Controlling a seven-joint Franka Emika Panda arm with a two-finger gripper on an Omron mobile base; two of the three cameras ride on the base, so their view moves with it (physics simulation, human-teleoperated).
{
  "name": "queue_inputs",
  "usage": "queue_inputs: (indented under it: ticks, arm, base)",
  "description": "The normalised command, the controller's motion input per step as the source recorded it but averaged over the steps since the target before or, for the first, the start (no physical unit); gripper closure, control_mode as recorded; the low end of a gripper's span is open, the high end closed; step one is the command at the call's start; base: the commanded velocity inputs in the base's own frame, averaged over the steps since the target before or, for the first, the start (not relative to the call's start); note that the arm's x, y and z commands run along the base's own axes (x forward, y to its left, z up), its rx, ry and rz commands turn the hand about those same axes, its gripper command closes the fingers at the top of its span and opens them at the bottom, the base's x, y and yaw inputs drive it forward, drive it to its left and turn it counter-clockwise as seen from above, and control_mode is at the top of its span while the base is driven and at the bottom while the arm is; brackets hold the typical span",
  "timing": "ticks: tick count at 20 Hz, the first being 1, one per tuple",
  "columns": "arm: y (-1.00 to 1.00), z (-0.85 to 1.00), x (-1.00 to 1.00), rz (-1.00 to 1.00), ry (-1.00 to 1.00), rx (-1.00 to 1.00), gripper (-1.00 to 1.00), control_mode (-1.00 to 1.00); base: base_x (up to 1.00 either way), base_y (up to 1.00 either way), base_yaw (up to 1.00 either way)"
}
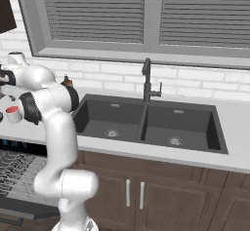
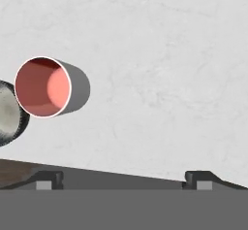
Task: Pick up the cup and bowl from the counter, place them in the dishwasher, and close the dishwasher door.
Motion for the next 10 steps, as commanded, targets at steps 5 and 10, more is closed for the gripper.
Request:
queue_inputs:
  ticks: [5, 10]
  arm:
    - [0.65, -0.05, 0.34, 0.03, 0.0, 0.0, -1.0, -1.0]
    - [0.55, -0.06, 0.45, 0.02, -0.02, 0.0, -1.0, -1.0]
  base:
    - [0.0, 0.0, 0.0]
    - [0.0, 0.0, 0.0]
